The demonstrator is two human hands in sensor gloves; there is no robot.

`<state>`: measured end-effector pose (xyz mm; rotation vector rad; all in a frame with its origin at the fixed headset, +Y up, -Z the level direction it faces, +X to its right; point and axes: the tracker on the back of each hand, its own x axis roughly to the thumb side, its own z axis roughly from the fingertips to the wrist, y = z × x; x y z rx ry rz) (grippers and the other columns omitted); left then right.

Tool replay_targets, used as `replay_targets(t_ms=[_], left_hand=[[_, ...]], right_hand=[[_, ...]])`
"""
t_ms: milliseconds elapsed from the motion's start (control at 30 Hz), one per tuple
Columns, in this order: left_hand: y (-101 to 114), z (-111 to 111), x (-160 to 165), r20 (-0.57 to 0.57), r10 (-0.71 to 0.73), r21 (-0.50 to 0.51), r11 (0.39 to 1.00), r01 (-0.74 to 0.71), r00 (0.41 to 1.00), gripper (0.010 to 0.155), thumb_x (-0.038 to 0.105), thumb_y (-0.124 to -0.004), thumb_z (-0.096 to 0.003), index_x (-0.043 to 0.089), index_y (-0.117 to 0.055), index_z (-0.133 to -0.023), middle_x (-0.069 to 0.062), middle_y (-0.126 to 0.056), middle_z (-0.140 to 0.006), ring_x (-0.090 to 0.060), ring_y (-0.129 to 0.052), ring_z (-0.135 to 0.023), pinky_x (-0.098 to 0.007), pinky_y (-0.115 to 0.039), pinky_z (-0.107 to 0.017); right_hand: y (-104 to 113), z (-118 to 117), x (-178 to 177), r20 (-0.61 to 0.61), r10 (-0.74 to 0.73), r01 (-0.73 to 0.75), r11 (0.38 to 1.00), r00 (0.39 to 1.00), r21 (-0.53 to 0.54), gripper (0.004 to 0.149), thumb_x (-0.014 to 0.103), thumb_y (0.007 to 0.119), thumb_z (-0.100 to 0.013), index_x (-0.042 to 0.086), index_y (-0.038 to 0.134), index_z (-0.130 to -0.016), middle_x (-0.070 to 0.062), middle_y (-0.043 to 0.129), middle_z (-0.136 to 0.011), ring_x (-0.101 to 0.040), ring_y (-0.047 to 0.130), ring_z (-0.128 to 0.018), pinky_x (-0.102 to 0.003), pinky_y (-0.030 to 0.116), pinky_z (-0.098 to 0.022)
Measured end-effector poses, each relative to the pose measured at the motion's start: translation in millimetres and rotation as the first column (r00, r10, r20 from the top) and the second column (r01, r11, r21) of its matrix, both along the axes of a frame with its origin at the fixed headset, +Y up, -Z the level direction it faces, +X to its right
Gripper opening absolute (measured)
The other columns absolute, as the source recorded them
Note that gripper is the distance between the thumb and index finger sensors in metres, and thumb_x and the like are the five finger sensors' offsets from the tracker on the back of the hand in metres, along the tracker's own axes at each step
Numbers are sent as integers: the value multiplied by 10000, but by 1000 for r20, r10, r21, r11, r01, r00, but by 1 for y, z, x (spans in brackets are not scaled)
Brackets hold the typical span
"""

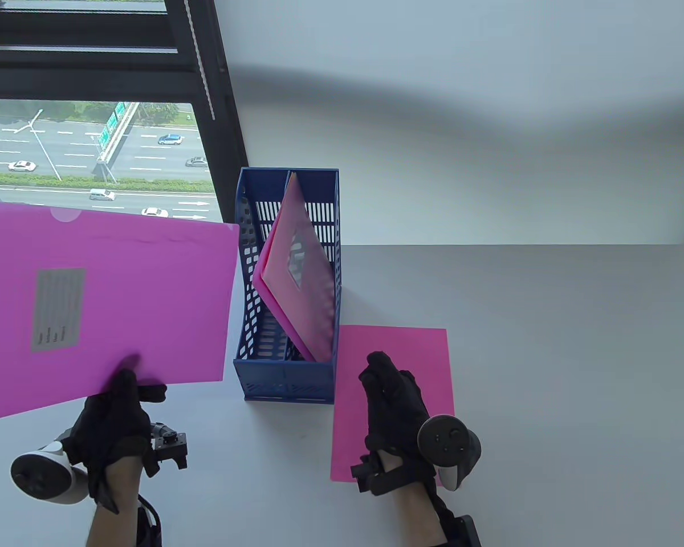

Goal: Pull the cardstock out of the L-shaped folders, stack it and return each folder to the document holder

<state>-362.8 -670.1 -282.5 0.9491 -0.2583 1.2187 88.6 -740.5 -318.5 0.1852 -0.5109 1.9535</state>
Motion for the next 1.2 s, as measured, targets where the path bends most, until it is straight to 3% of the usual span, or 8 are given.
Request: replay_targets(t_ms=[333,567,700,833,967,1200], left_hand=[[-1,-44,36,-38,-217,-153,966,209,975,471,354,-742,-582,34,-827,-917,-66,-1031,-552,-274,-1086,-317,-512,-754,-641],[-1,-72,56,-43,-332,-257,915,311,942,485,357,-750,-578,22,-823,-921,-77,-1032,-562,-288,-1090,-327,-522,-751,-629],[-6,-83,64,13,-398,-352,857,377,917,489,354,-758,-578,14,-821,-924,-90,-1026,-585,-303,-1086,-350,-539,-737,-626],[-15,-85,76,30,-482,-426,786,447,876,498,377,-773,-572,11,-851,-900,-71,-1033,-556,-292,-1078,-309,-552,-745,-603],[-22,-84,81,22,-518,-447,760,472,855,468,359,-760,-574,26,-876,-882,-63,-1031,-544,-289,-1068,-295,-559,-743,-595],[-28,-74,75,20,-497,-437,776,455,868,466,358,-761,-573,26,-882,-876,-66,-1033,-540,-295,-1068,-294,-564,-739,-594]], right_hand=[[-5,-2,-3,-9,25,-25,999,1000,-24,487,483,704,-632,318,594,-1077,119,834,-922,-172,836,-824,-503,468,-811],[-4,-2,-5,-17,35,-36,999,999,-20,484,482,705,-631,320,597,-1075,120,834,-922,-172,836,-824,-504,466,-812],[-4,-2,-4,-14,28,-28,999,1000,-19,483,481,705,-631,318,601,-1073,116,835,-921,-175,837,-823,-505,465,-811],[-4,-1,-5,-18,31,-32,999,999,-20,484,482,704,-632,315,602,-1074,117,835,-922,-175,837,-823,-506,464,-811],[-4,-1,-3,-12,27,-27,1000,1000,-14,482,480,706,-630,313,608,-1071,114,838,-919,-178,839,-820,-506,466,-809],[-4,-2,-2,-9,26,-27,999,1000,-21,477,476,709,-630,314,613,-1068,112,840,-917,-179,840,-819,-509,465,-807]])
